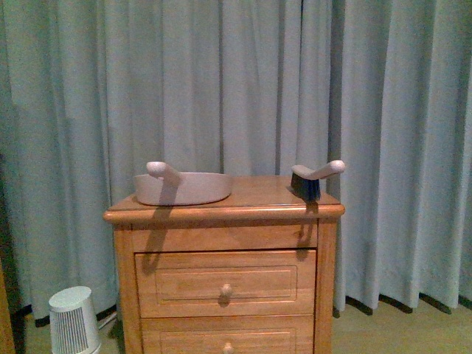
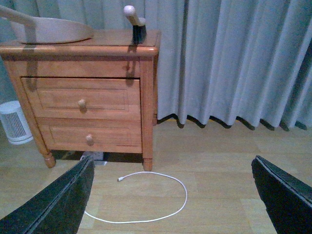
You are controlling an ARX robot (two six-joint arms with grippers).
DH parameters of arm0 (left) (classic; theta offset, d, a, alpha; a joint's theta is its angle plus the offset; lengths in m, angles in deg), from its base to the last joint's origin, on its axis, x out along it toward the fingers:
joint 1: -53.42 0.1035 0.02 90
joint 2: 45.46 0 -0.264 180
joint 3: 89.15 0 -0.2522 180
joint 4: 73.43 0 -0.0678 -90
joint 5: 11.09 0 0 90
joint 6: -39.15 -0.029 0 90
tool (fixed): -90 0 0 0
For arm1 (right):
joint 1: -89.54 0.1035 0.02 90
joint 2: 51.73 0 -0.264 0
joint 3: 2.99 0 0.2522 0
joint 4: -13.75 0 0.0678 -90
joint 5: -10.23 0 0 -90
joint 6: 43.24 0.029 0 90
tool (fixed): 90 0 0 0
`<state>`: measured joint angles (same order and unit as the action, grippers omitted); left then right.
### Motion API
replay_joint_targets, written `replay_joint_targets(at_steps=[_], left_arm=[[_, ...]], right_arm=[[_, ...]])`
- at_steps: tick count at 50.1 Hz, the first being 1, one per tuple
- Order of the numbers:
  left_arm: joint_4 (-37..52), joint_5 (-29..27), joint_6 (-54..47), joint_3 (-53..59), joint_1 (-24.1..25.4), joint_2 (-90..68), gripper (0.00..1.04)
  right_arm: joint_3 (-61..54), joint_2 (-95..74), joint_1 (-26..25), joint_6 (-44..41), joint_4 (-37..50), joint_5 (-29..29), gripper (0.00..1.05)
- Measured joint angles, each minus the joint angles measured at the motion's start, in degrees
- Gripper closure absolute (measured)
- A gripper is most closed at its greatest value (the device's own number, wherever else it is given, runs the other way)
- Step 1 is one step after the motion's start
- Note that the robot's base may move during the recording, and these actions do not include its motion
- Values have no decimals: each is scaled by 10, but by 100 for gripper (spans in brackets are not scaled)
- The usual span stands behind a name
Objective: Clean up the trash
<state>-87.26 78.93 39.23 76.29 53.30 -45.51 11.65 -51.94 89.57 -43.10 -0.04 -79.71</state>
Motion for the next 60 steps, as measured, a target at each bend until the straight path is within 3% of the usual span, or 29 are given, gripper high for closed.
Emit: replay_joint_targets(at_steps=[60], left_arm=[[0, 0, 0, 0, 0, 0, 8]], right_arm=[[0, 0, 0, 0, 0, 0, 7]])
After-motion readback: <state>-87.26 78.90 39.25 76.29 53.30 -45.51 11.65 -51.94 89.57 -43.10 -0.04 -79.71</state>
